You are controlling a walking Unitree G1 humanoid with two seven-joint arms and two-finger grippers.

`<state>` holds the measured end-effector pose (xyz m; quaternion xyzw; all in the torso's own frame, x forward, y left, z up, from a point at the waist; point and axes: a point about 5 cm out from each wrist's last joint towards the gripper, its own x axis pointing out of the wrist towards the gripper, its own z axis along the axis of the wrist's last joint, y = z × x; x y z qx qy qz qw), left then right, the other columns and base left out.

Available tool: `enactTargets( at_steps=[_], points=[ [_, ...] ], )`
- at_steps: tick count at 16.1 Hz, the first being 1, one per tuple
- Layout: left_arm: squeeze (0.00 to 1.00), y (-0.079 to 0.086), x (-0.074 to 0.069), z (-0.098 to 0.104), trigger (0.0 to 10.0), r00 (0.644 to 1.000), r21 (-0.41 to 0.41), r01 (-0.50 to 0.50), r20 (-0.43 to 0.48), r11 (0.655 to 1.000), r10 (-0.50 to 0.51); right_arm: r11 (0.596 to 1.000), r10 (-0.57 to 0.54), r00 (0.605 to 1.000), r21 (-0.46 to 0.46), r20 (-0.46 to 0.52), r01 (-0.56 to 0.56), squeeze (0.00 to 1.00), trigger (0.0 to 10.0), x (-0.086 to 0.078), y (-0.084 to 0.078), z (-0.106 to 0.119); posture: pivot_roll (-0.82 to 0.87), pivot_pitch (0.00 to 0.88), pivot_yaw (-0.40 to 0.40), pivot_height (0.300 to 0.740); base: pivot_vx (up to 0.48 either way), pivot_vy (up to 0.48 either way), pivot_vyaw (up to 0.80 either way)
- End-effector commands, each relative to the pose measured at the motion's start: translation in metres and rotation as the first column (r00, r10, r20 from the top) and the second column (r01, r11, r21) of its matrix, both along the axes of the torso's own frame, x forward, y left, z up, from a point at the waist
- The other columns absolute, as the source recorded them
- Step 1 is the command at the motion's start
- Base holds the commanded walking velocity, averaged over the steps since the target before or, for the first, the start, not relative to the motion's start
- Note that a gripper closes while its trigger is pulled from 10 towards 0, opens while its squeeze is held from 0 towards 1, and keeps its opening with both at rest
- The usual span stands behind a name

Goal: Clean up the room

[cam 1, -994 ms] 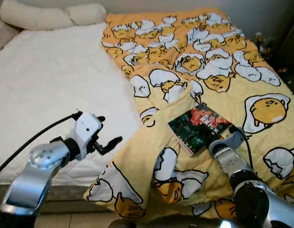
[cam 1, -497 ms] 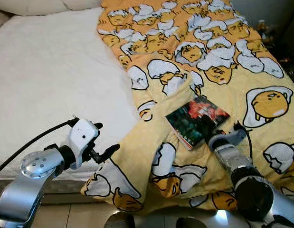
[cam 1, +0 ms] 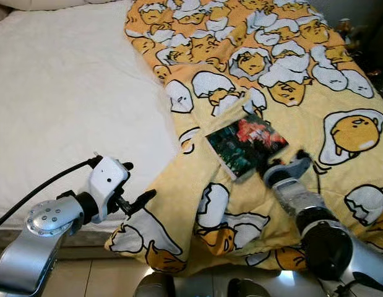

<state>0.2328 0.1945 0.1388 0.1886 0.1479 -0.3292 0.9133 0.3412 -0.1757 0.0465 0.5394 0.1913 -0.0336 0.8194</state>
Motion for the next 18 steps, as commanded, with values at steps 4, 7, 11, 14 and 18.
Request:
enactTargets(
  at_steps=[4,7,11,14,18],
  points=[
    [0.97,0.003,-0.004,0.003,10.0,1.0,0.019,-0.006,-0.007,1.0,0.007,0.999,0.03,0.989,-0.038,-0.146,-0.036,0.0,10.0,-0.016,0.013,-0.024,0.23,0.189,0.076,0.74,0.0,0.0,0.0],
    [0.97,0.01,-0.013,0.007,10.0,1.0,0.041,-0.007,-0.019,0.999,0.008,0.999,-0.033,0.988,-0.022,-0.15,0.03,0.0,10.0,-0.018,0.011,-0.027,0.26,0.2,0.078,0.74,0.0,0.0,0.0],
    [0.97,0.011,-0.014,0.008,10.0,1.0,0.037,-0.024,-0.014,0.999,0.025,0.996,-0.065,0.997,0.065,-0.03,0.067,0.0,10.0,-0.005,0.011,-0.01,0.26,0.196,0.067,0.74,0.0,0.0,0.0],
    [0.97,0.003,-0.016,0.007,10.0,1.0,0.008,-0.011,-0.011,1.0,0.011,0.995,-0.027,0.991,0.101,0.128,0.014,0.0,5.4,0.015,0.012,0.021,0.24,0.155,0.048,0.74,0.0,0.0,0.0],
    [0.97,0.0,-0.015,0.006,10.0,1.0,0.0,-0.011,-0.005,1.0,0.011,0.996,-0.023,0.991,0.087,0.129,0.011,0.0,2.9,0.017,0.011,0.024,0.23,0.148,0.042,0.74,0.0,0.0,0.0]
  ],
)
